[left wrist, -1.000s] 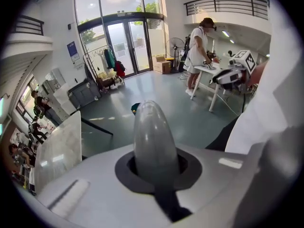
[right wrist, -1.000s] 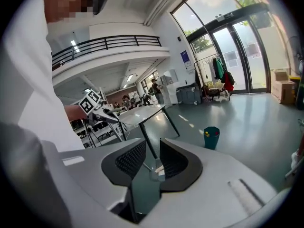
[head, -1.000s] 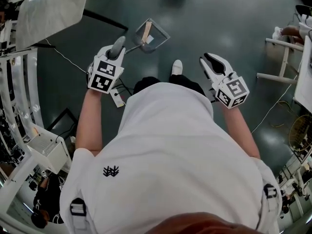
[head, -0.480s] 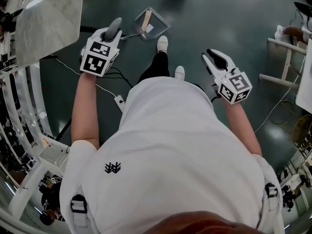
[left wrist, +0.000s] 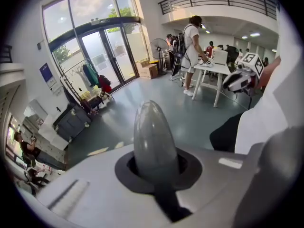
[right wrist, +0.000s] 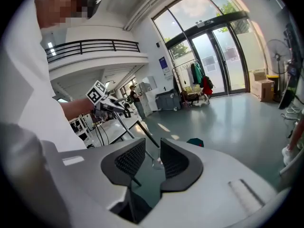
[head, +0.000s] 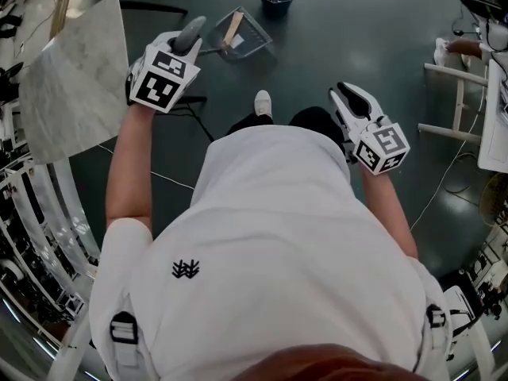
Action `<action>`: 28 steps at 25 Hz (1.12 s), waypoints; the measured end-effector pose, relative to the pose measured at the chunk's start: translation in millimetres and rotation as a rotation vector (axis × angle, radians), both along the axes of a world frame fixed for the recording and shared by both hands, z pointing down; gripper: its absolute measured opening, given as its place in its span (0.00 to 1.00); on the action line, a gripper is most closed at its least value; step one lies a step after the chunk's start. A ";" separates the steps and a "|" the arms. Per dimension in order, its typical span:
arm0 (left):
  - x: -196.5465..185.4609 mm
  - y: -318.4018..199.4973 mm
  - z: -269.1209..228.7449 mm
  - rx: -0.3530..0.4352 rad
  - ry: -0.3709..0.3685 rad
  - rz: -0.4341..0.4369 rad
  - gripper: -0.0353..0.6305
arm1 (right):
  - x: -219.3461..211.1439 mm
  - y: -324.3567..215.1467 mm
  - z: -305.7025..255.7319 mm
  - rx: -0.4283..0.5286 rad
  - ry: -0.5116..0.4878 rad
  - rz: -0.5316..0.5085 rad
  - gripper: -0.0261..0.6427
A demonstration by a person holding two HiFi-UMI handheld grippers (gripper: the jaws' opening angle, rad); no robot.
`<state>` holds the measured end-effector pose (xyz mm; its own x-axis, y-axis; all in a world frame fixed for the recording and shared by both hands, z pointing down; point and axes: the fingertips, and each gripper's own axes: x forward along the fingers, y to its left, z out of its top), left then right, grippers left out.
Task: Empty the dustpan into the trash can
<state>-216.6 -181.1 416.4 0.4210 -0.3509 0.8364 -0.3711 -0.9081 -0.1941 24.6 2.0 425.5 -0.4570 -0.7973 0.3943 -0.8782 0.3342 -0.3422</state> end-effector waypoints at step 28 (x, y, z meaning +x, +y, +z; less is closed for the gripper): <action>265.6 -209.0 81.9 0.197 -0.288 0.252 0.14 | 226.7 -94.3 15.2 -0.035 -0.045 0.098 0.15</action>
